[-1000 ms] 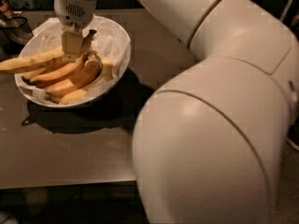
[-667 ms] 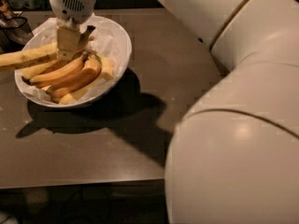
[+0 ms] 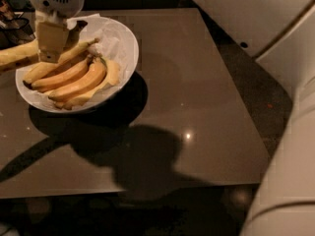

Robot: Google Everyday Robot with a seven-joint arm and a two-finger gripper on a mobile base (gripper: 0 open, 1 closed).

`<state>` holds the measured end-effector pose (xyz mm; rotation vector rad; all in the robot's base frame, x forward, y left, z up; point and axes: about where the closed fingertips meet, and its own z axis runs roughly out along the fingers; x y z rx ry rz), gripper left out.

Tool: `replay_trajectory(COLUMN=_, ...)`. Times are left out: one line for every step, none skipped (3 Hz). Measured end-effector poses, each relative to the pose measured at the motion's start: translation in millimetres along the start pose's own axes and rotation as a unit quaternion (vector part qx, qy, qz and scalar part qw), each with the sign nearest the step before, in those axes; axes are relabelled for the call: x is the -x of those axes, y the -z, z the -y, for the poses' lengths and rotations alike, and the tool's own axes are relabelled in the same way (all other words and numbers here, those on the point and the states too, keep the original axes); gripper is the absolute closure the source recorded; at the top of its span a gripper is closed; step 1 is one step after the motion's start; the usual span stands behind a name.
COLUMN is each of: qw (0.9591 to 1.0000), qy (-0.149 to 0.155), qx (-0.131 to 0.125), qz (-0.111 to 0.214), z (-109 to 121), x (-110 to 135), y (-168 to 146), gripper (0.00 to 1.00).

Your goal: Pick banana from white bowl

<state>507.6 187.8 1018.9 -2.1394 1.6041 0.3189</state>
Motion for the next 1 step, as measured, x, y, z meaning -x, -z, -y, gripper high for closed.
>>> replay_trajectory(qw=1.0, qy=0.002, qx=-0.003, qz=0.001, z=-1.8, x=1.5, y=3.2, gripper=1.0)
